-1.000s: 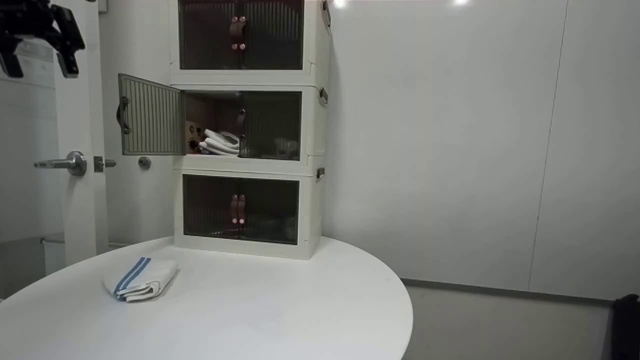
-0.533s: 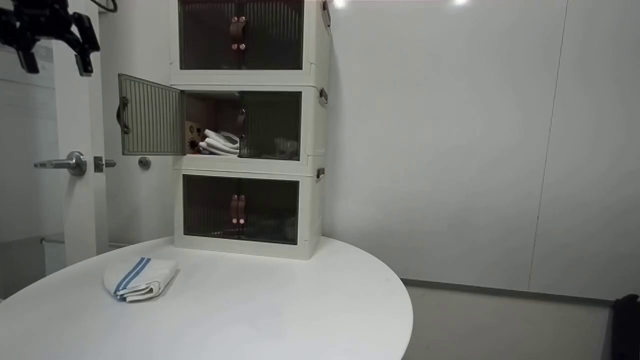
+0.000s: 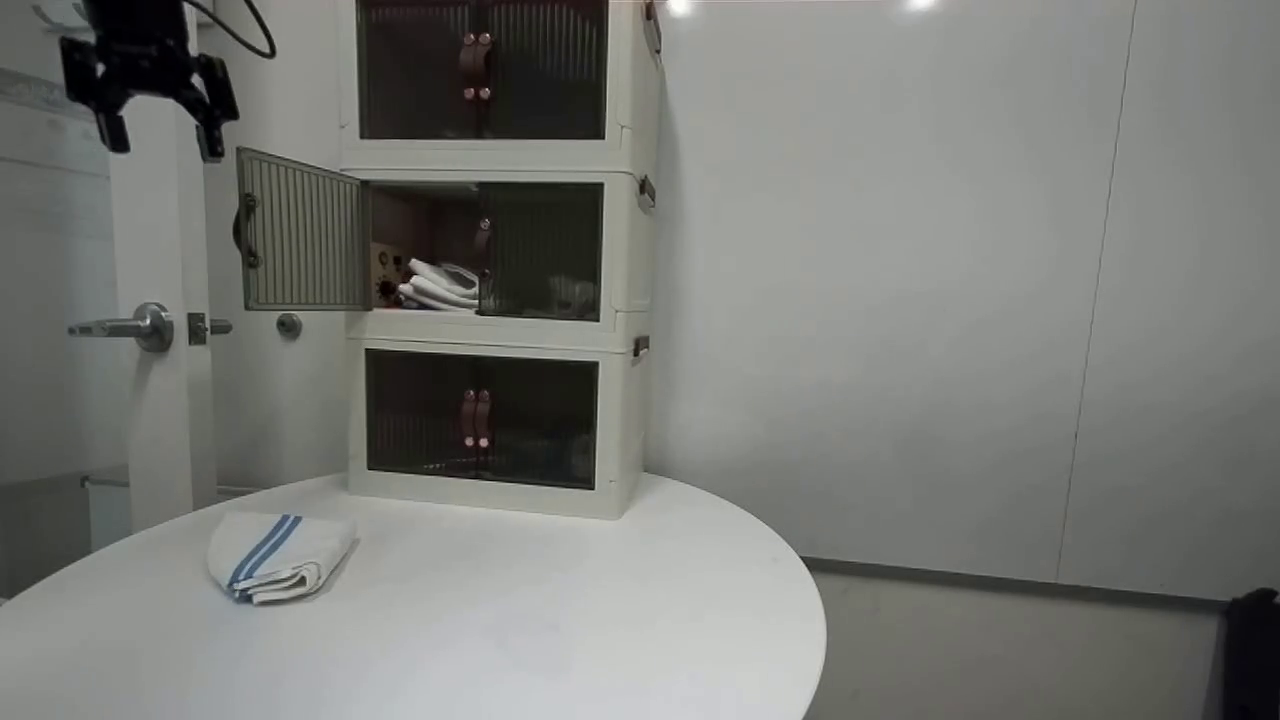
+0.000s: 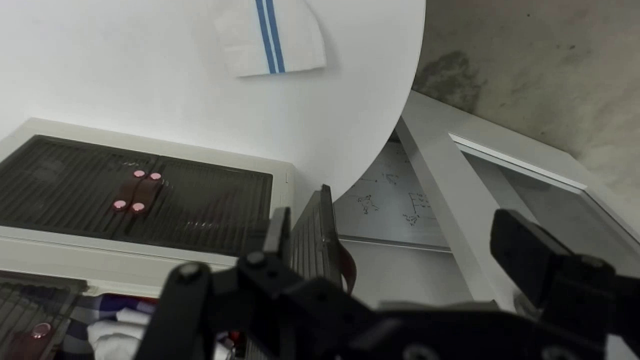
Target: Close the middle drawer.
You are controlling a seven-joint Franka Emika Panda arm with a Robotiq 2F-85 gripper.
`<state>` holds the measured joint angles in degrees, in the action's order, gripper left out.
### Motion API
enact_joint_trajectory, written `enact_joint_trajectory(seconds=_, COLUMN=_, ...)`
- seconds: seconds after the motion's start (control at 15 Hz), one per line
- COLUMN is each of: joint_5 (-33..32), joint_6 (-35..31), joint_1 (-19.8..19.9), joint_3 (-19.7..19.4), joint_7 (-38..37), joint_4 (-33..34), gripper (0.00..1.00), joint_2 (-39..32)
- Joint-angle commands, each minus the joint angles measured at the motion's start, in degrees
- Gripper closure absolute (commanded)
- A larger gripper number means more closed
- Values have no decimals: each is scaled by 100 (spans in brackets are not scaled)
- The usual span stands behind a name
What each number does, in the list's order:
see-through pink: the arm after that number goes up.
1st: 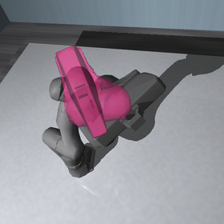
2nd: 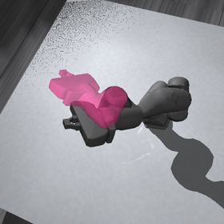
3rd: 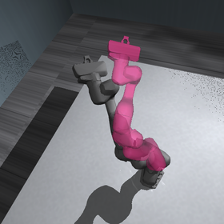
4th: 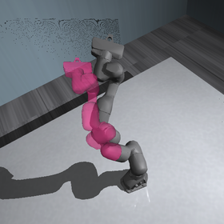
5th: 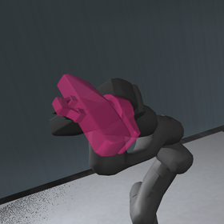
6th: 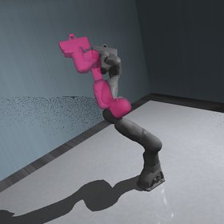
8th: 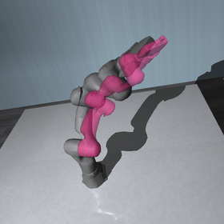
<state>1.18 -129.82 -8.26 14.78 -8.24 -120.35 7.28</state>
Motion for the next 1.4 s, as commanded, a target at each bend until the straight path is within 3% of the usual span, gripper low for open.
enact_joint_trajectory(seconds=0.0, joint_5=-403, joint_6=123, joint_1=-62, joint_3=-38, joint_7=-469, joint_4=764, gripper=0, joint_2=-599)
enact_joint_trajectory(seconds=0.8, joint_5=-2443, joint_6=305, joint_1=-429, joint_3=-235, joint_7=-2425, joint_4=1904, gripper=0, joint_2=-1468)
enact_joint_trajectory(seconds=1.33, joint_5=-3124, joint_6=867, joint_1=-696, joint_3=-448, joint_7=-3008, joint_4=2341, gripper=0, joint_2=-1784)
